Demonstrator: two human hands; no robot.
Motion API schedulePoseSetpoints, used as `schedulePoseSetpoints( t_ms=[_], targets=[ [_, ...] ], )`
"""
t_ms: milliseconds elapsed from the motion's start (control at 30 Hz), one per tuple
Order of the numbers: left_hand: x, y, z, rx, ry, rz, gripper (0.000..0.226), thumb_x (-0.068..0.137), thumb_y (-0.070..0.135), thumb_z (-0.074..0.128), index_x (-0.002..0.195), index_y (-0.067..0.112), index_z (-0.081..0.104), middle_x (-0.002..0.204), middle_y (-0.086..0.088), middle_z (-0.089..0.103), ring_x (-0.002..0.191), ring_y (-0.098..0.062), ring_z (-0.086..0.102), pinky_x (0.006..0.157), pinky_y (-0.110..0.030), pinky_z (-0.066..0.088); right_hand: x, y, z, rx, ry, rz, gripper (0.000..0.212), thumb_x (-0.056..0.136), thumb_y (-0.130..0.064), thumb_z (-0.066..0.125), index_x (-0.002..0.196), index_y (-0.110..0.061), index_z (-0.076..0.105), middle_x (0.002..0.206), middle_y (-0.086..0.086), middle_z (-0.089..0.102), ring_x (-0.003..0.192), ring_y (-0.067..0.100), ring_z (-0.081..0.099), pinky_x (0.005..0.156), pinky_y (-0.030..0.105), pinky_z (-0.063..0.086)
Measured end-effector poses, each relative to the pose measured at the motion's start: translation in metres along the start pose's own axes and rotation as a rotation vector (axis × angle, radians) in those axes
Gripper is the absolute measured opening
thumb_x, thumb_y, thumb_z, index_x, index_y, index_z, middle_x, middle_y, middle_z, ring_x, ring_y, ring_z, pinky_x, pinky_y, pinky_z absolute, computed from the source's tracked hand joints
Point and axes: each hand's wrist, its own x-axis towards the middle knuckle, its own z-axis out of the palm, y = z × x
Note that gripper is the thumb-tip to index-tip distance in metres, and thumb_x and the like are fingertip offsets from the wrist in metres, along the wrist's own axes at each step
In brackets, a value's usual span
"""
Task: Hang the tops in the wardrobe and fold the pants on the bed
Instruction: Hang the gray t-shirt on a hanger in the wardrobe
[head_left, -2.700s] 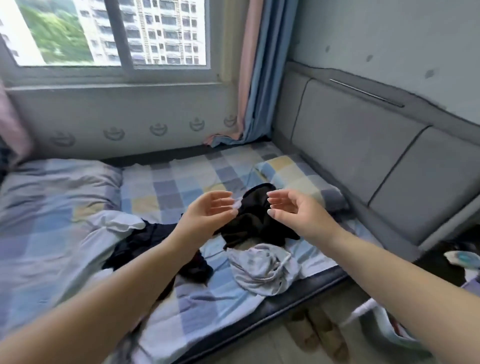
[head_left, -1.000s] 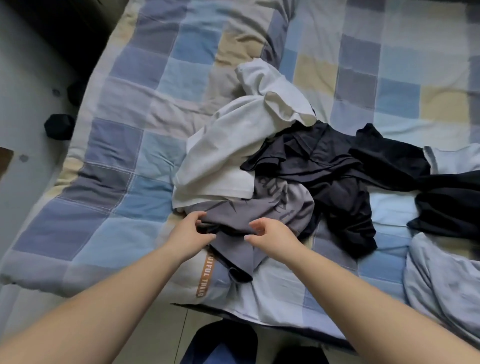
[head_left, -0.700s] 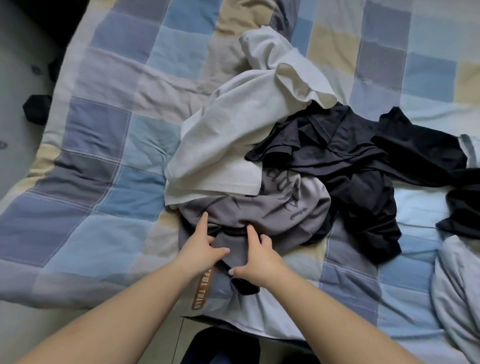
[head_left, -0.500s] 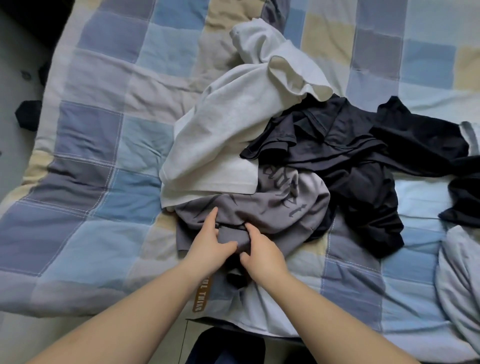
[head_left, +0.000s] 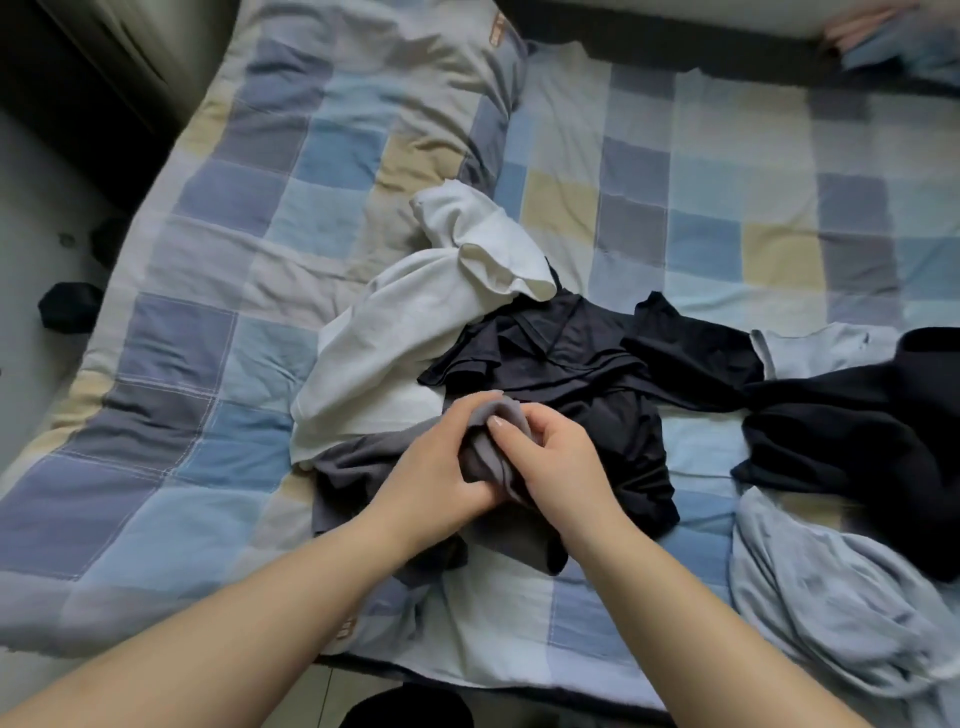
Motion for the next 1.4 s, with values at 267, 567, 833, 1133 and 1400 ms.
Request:
schedulePoseSetpoints(
  t_ms=[267, 567, 833, 1133, 1400],
  targets=[
    [-0.005, 0.149, -0.02, -0.243, 0.353, 0.017, 0.018, 0.066, 0.024, 0.067, 0.082, 0.016, 0.067, 0.078, 0.002, 0.072, 0.077, -0.009, 0.066, 0.075, -0.036, 0.055, -0.069, -0.101, -0.089, -0.059, -0.049, -0.265, 0.046, 0.072, -0.048, 0.067, 0.116, -0.041, 0.057, 0.117, -0.018, 0.064, 0.113, -0.002, 0.056, 0.094, 0.022, 0.044],
    [-0.024, 0.371, -0.027, -0.21, 0.449, 0.268, 0.007, 0.072, 0.026, 0.069, 0.074, 0.021, 0.064, 0.073, 0.004, 0.067, 0.074, -0.014, 0.063, 0.07, -0.031, 0.052, -0.124, -0.207, -0.142, -0.242, -0.223, -0.4, 0.045, 0.07, -0.039, 0.076, 0.107, -0.047, 0.051, 0.11, -0.027, 0.062, 0.106, -0.011, 0.055, 0.088, 0.019, 0.046],
    [-0.057, 0.53, -0.065, -0.315, 0.622, 0.481, 0.004, 0.08, 0.02, 0.07, 0.083, 0.02, 0.067, 0.092, -0.011, 0.072, 0.091, -0.026, 0.069, 0.086, -0.045, 0.056, -0.168, -0.26, -0.195, -0.478, -0.027, -0.609, 0.031, 0.08, -0.03, 0.065, 0.089, -0.057, 0.052, 0.083, -0.041, 0.059, 0.08, -0.017, 0.055, 0.062, 0.001, 0.04],
    [-0.058, 0.525, -0.073, 0.056, 0.746, 0.344, 0.021, 0.083, 0.027, 0.066, 0.1, 0.019, 0.057, 0.094, -0.003, 0.065, 0.097, -0.026, 0.063, 0.084, -0.039, 0.051, -0.195, -0.332, -0.238, -0.21, 0.12, -0.606, 0.014, 0.081, -0.006, 0.047, 0.078, 0.004, 0.056, 0.07, 0.005, 0.056, 0.07, 0.015, 0.046, 0.063, 0.031, 0.038],
    [-0.073, 0.502, -0.027, 0.075, 0.533, 0.39, 0.074, 0.089, 0.037, 0.063, 0.148, 0.014, 0.025, 0.121, -0.005, 0.06, 0.106, -0.019, 0.06, 0.088, -0.031, 0.049, -0.218, -0.377, -0.247, 0.212, 0.159, -0.483, 0.026, 0.089, 0.002, 0.042, 0.079, -0.009, 0.063, 0.08, 0.015, 0.062, 0.075, 0.026, 0.058, 0.067, 0.036, 0.048]
  ],
)
